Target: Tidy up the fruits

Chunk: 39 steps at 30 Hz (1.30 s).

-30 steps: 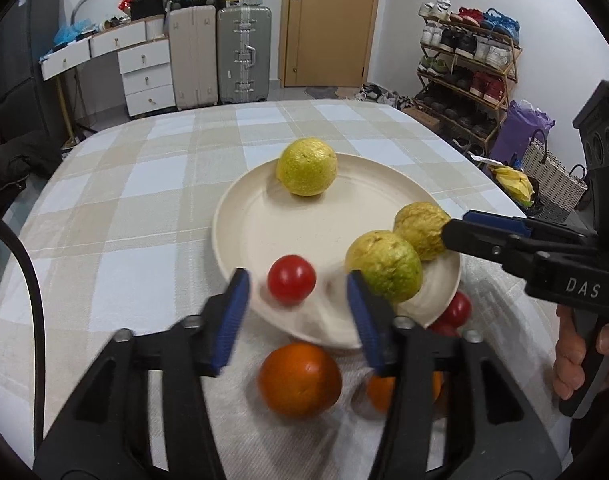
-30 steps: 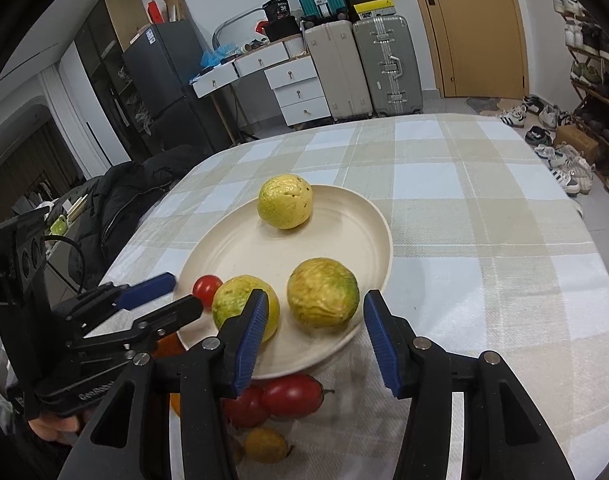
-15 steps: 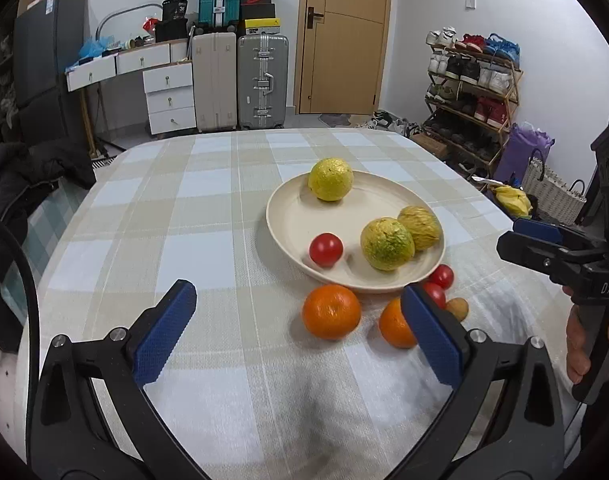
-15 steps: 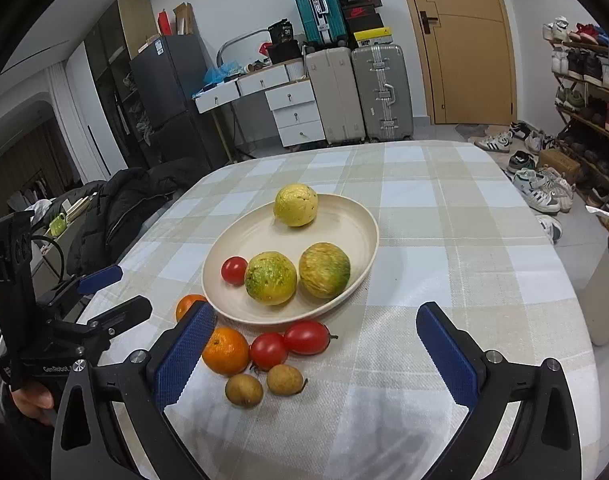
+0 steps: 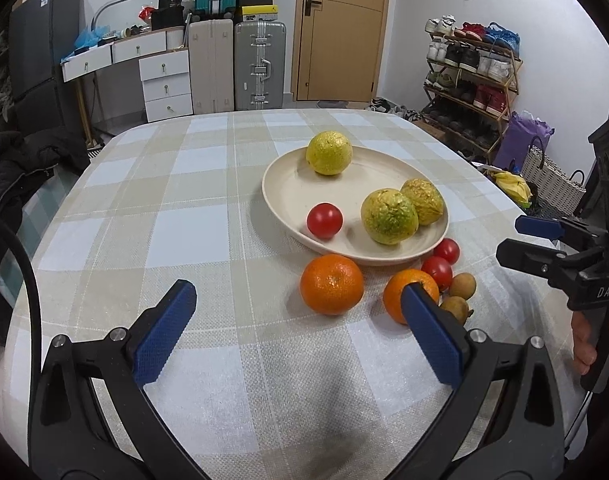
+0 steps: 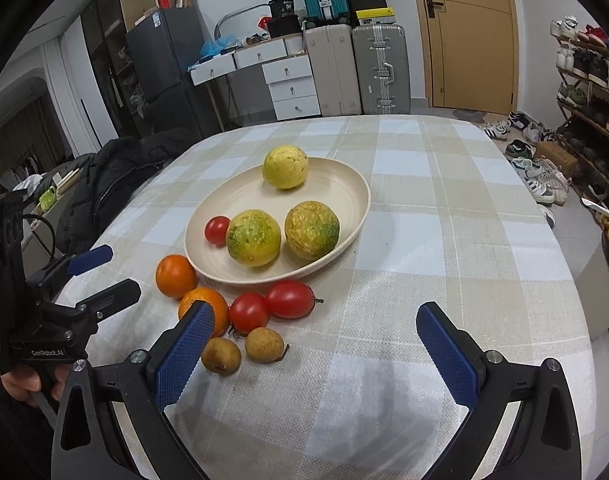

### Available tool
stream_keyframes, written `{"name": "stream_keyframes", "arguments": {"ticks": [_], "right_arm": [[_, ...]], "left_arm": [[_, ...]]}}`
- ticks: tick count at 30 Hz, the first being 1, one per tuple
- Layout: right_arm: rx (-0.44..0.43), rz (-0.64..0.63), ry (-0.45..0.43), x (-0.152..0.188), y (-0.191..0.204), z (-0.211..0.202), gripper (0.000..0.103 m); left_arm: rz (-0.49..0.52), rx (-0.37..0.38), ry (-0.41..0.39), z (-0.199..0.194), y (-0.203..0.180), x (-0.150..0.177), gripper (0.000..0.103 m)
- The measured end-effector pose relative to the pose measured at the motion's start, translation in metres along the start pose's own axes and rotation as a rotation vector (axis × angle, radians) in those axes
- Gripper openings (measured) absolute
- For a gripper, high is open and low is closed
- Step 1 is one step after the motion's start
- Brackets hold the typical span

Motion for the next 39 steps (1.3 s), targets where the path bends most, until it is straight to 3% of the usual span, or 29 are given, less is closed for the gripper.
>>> {"name": "stream_keyframes", "arguments": {"ticks": [22,39], "right_arm": [[0.090,-0.111,0.186,0.025,0.008,0.029,0.103],[0.093,-0.147,0.196,0.031,0.022,0.038,0.099]], "left_arm": [[0.004,-0.024,0.054,0.012,0.002,0.003,0.102],[0.049,0.010,0.099,0.015,-0.016,0.013,0.102]]}}
Point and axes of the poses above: each gripper's, at about its wrist camera, not at the fingertips, and z roughly the way its jaws point, y to its left, x to its underside, the point moved 1 cm from there along z, roughly the way its jaws point, and after that the axes turned 6 degrees about -y, right-handed, at the moved point
